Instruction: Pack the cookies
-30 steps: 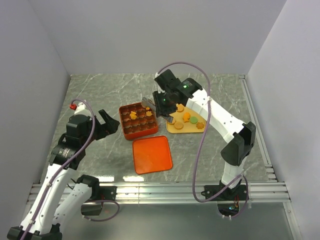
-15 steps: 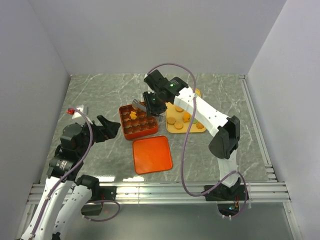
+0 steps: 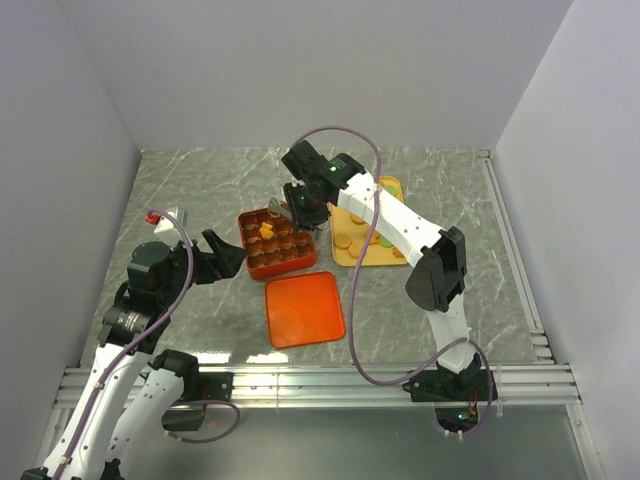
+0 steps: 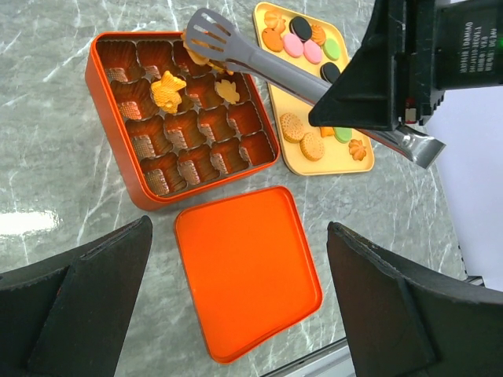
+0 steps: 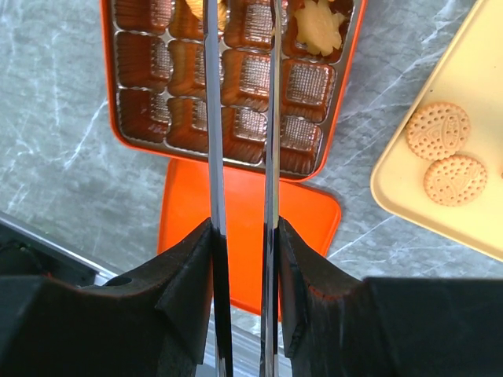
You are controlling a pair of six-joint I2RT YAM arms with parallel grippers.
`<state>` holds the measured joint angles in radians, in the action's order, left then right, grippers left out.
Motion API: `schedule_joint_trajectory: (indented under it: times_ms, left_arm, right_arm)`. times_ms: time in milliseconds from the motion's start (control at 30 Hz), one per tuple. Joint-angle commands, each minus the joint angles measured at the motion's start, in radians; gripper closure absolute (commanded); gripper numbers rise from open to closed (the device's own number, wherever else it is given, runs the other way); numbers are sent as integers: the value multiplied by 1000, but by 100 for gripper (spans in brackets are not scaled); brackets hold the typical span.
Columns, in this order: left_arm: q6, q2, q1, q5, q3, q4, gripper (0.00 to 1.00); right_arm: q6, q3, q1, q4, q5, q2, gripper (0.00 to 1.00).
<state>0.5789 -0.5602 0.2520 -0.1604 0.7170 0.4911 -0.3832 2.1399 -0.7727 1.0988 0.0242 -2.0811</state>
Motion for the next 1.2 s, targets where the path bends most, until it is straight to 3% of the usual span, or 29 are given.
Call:
schedule_joint_trajectory:
  times_ms: [0, 500, 1167]
  left_arm:
    - [-19, 0, -2, -10, 24, -26, 1]
    - [-19, 0, -2, -13, 22, -26, 1]
    - [-21, 5, -2, -11, 24, -28, 1]
  right_arm:
    - [15, 55, 7, 6, -23, -14, 68]
    - [24, 84, 18, 7, -41, -46, 55]
    - [18, 118, 21, 13, -44, -4, 50]
